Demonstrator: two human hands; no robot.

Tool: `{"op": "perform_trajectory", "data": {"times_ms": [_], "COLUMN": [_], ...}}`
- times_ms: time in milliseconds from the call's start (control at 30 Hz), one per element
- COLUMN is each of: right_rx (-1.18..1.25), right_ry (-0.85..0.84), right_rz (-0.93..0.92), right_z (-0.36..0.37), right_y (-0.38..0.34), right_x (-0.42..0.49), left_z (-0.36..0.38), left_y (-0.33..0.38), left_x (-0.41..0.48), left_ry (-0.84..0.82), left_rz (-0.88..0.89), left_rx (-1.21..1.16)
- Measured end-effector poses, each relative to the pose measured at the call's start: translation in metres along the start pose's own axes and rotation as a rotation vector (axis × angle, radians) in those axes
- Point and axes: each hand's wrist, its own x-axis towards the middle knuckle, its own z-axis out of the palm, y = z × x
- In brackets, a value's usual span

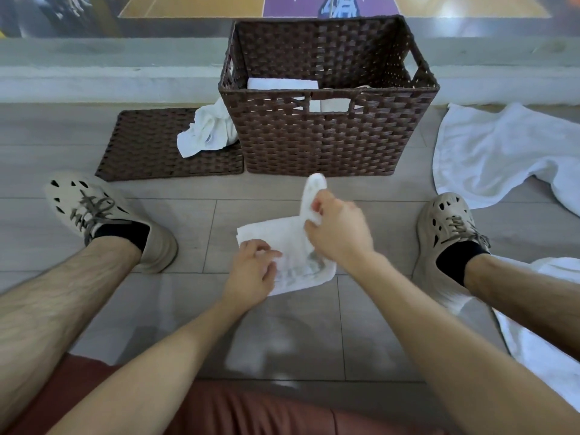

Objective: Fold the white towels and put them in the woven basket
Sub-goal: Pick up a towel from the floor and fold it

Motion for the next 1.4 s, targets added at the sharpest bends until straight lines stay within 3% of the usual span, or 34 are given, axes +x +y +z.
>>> {"op": "perform_trajectory", "data": {"times_ms": [100,133,167,267,300,467,600,700,800,900,1000,1133,1267,1333,1400], "right_rx": [0.231,0.301,0.309,0.183,0.183,0.283,0.408,0.492,0.785,0.925,1.014,1.031,0.819,0.679,0.790], "right_ry": [-0.500,-0.588,-0.538,-0.087,-0.045,-0.300,-0.337,-0.426,-0.526,-0.579,-0.539,-0.476,-0.408,-0.377,-0.385], "right_rz": [-0.144,-0.113,-0.073,0.141,0.224,0.466,0.533,0.589,0.712,0.675,0.606,0.489,0.404,0.421,0.528], "right_z": [0.021,0.030,0.038,0.058,0.060,0.074,0.085,0.091,0.091,0.085,0.073,0.042,0.004,-0.011,-0.022], "right_y": [-0.029,-0.026,-0.018,0.023,0.035,0.046,0.038,0.034,0.036,0.043,0.049,0.054,0.058,0.062,0.066], "right_x": [-0.017,-0.019,-0.018,-0.004,0.000,0.014,0.025,0.036,0.039,0.035,0.032,0.033,0.036,0.036,0.036], "left_z": [-0.024,-0.031,-0.038,-0.058,-0.061,-0.050,-0.050,-0.047,-0.050,-0.060,-0.069,-0.072,-0.099,-0.115,-0.123], "left_y": [0.003,-0.005,-0.011,-0.016,-0.014,-0.013,-0.016,-0.017,-0.016,-0.007,0.007,0.012,0.038,0.054,0.068], "left_x": [0.020,0.028,0.033,0.042,0.042,0.047,0.045,0.043,0.048,0.049,0.051,0.060,0.074,0.083,0.089], "left_ry": [0.113,0.119,0.116,0.031,0.029,0.137,-0.005,0.036,0.028,-0.096,-0.202,-0.143,-0.142,-0.092,0.014], "left_rz": [-0.671,-0.843,-0.935,-0.939,-0.915,-1.002,-0.874,-0.800,-0.936,-0.995,-0.950,-0.795,-0.582,-0.379,-0.115], "left_rx": [-0.670,-0.845,-0.978,-0.942,-0.840,-0.675,-0.287,-0.234,-0.494,-0.825,-1.095,-1.274,-1.070,-0.792,-0.472]}}
